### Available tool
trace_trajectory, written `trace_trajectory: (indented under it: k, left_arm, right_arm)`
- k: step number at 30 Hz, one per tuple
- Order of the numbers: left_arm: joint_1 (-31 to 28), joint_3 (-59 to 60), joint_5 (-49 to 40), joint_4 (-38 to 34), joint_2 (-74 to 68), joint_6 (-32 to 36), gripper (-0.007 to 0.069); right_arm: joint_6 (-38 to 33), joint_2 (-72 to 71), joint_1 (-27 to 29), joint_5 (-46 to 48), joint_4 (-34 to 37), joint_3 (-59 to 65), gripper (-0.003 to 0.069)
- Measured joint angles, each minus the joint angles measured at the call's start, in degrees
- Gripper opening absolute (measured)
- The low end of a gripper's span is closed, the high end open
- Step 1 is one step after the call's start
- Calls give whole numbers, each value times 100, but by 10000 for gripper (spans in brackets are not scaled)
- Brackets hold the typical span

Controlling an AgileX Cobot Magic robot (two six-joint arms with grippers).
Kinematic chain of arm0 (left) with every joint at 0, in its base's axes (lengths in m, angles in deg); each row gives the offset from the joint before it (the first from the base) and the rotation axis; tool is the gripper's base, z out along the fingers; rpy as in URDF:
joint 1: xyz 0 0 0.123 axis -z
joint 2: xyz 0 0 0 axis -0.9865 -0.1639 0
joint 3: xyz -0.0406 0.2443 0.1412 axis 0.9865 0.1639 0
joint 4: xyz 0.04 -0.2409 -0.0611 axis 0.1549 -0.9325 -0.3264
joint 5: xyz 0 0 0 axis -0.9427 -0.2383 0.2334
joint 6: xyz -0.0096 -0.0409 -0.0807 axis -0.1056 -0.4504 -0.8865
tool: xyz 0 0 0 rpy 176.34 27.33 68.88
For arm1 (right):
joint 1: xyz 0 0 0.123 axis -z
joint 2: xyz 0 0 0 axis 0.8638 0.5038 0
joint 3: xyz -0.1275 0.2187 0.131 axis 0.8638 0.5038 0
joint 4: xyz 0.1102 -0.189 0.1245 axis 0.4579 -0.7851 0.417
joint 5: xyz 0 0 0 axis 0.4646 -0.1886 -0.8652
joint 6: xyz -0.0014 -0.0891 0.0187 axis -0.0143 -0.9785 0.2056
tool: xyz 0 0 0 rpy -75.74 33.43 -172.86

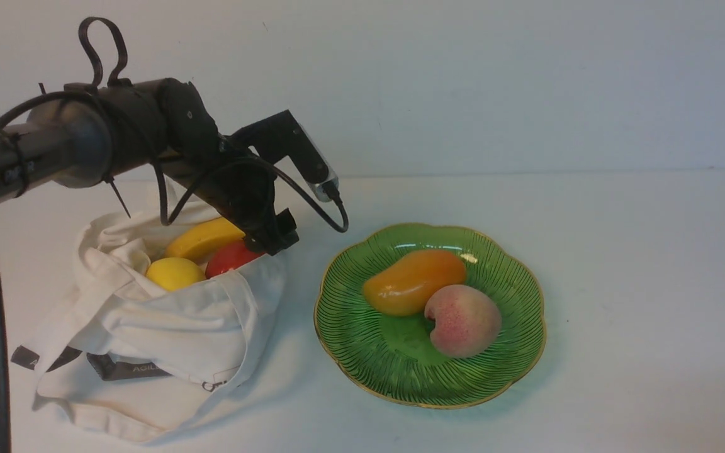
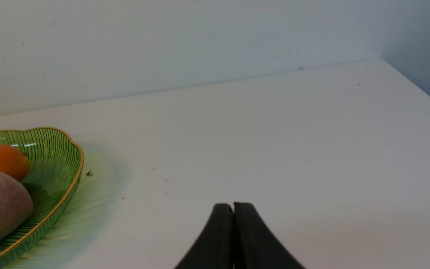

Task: Take the fruit out of the cloth bag on the white table and place them on a plate.
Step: 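Reach into the white bag and grasp the banana with the left gripper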

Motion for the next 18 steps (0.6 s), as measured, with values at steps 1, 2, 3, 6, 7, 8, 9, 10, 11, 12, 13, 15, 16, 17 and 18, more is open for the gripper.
trace_trajectory:
  k: [1, 2, 3, 6, 7, 8, 9, 10, 11, 12, 13, 15, 16, 17, 18]
  left_arm:
    - [7, 0, 47, 0, -19, 0, 582]
    - [12, 0, 74, 0, -42, 0, 575]
    - [11, 0, 102, 0, -55, 0, 561]
    - [11, 0, 137, 28, -63, 0, 475]
    - [11, 0, 149, 68, -63, 0, 416]
    - [11, 0, 149, 120, -63, 0, 370]
    - [11, 0, 149, 190, -63, 0, 311]
    - [11, 0, 149, 265, -63, 0, 259]
    - [11, 0, 149, 313, -63, 0, 241]
    - [11, 0, 105, 331, -63, 0, 237]
    - [11, 0, 65, 338, -63, 0, 237]
    - [11, 0, -79, 351, -28, 0, 237]
    - [18, 0, -151, 361, 6, 0, 237]
    - [18, 0, -176, 367, 23, 0, 237]
    - [29, 0, -249, 367, 116, 0, 237]
  right_arm:
    - [0, 0, 0, 0, 0, 0, -15]
    - [0, 0, 0, 0, 0, 0, -15]
    - [0, 0, 0, 0, 0, 0, -15]
    - [0, 0, 0, 0, 0, 0, -15]
    - [0, 0, 0, 0, 0, 0, -15]
    - [0, 0, 0, 0, 0, 0, -15]
    - [0, 0, 0, 0, 0, 0, -15]
    - [0, 0, 0, 0, 0, 0, -15]
    - [0, 0, 0, 0, 0, 0, -15]
    - [0, 0, 0, 0, 0, 0, -15]
    - [0, 0, 0, 0, 0, 0, -15]
    - [0, 0, 0, 0, 0, 0, -15]
    - [0, 0, 0, 0, 0, 0, -15]
    - [0, 0, 0, 0, 0, 0, -15]
    - [0, 0, 0, 0, 0, 0, -15]
